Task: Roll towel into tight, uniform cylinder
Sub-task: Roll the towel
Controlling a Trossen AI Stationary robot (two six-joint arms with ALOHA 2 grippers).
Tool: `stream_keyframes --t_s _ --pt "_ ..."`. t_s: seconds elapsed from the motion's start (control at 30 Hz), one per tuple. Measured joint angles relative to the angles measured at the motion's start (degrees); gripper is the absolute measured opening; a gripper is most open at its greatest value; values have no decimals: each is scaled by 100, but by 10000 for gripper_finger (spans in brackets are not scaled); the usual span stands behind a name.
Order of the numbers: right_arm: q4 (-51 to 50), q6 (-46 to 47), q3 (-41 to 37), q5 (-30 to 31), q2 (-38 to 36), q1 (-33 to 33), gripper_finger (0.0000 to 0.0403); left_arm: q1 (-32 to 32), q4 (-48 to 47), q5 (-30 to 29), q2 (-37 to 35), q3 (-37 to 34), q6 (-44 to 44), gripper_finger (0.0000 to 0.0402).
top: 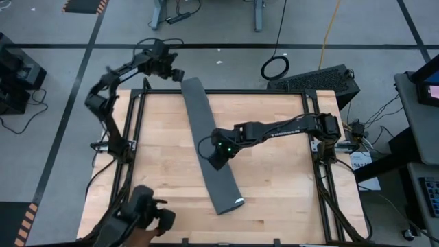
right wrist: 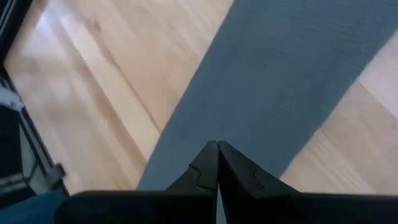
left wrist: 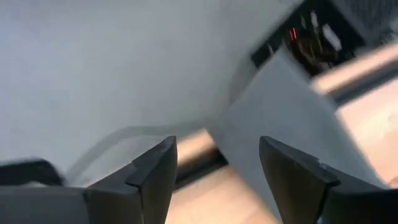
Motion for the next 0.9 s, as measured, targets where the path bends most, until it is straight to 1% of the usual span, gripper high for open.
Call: stream_keyframes --t_s 0.13,0.2,0.27,0.33,0.47,0.53,0.73,0.9 --pt "69 402 2 395 95 130 0 198 -85 957 743 46 2 239" --pt "63 601 2 495 256 222 0 215 -63 1228 990 59 80 239" --pt "226 767 -4 449 457 305 0 190 -52 1225 1210 59 304 239" --pt "470 1039 -3 404 663 391 0 122 177 1235 1300 76 549 238" --pt "713 1833 -2 425 1045 570 0 -125 781 1177 1388 49 898 216" --pt "657 2292 -4 428 1210 659 0 -269 1230 1121 1373 69 926 200" --pt "689 3527 -4 460 1407 866 0 -711 2081 1075 1386 59 910 154" --pt "859 4380 -2 495 1421 923 0 -1064 2391 1068 1388 182 904 142"
